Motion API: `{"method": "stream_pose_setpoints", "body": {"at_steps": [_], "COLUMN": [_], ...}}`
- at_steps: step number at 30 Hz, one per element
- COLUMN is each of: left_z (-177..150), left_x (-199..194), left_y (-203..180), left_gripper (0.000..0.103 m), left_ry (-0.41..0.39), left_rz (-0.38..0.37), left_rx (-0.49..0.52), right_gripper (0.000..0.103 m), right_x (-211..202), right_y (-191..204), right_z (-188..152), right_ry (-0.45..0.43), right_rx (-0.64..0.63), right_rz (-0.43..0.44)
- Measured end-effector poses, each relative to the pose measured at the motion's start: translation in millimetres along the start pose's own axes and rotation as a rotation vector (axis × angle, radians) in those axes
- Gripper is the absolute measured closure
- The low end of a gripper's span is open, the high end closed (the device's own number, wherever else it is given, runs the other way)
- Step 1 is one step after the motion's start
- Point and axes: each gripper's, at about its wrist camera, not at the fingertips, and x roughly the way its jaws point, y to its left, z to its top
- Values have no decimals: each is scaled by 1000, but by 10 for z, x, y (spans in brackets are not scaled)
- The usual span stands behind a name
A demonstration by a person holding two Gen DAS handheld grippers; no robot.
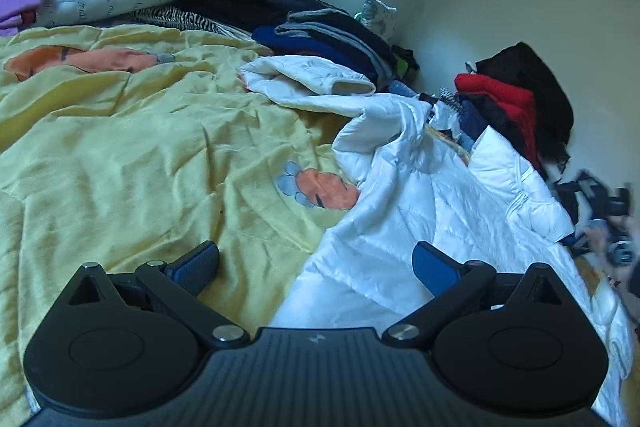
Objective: Fold small clothes
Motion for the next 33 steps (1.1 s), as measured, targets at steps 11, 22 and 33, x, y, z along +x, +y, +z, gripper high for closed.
{"method": "stream_pose_setpoints", "body": {"at_steps": [11, 22, 33], "left_z": [-8, 886, 554], "left_x": [-10, 152, 1724], "left_y": [49, -586, -1389], "left_gripper": [0, 0, 0], "left_ry": [-18, 157, 480], "left_rz": [-17, -348, -591], "left_rx": [-26, -34, -258], "right_gripper": [92, 92, 77], "right_x": [786, -403, -1099], "right_y": [233, 1427, 1032], "right_z": [-5, -513, -2507], "right_ry": [123, -184, -165], "right_rx": [-229, -713, -1432], "right_rz": [44, 176, 3]}}
